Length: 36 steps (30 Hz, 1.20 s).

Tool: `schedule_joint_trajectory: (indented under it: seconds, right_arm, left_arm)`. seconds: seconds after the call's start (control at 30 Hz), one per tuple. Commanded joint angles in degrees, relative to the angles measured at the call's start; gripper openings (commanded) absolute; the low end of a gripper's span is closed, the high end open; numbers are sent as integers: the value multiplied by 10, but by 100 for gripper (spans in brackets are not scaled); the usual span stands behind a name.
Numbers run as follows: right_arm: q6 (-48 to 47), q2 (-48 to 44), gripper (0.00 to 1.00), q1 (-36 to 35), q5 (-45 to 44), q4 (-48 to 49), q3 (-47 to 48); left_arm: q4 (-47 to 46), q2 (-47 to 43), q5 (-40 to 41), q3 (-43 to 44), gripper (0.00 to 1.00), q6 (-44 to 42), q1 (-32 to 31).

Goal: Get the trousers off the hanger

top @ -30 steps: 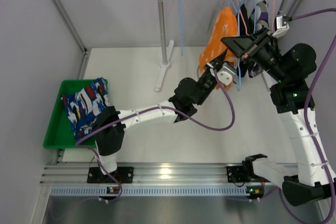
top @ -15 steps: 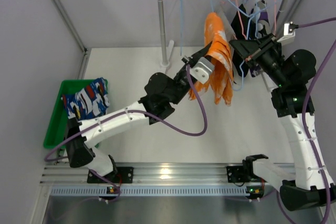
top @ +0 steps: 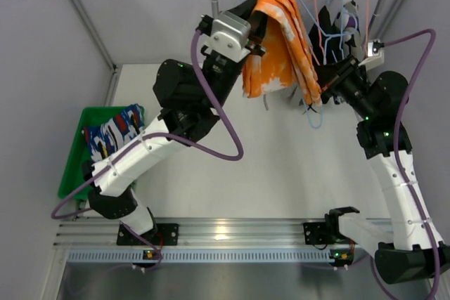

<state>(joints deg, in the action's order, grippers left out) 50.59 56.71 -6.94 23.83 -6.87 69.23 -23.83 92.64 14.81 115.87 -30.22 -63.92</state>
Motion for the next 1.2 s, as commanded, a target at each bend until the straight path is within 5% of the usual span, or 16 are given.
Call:
schedule_joint_trajectory:
  seconds: [0.0,0.2,0.4,0.57,0.77,1.17]
  right_arm:
    - [-58,-21,0,8,-7,8,-11]
    - [-77,-32,0,7,11,8,-11]
    - [-75,-27,0,6,35,14,6]
    - [-73,-20,0,5,49,16,15]
    - [-80,-9,0,4,68,17,27]
    - [-77,-12,0,3,86,20,20]
  left_arm:
    - [-79,-9,3,87,0,-33,-1]
    - [-133,-20,36,100,0,-196,0]
    - [-215,-74,94,-18,0,-379,77]
    - [-189,-118,174,-73,0,-321,252]
    - [-153,-199,173,-249,0,-204,488]
    - [-119,-368,94,-526,0,-107,760]
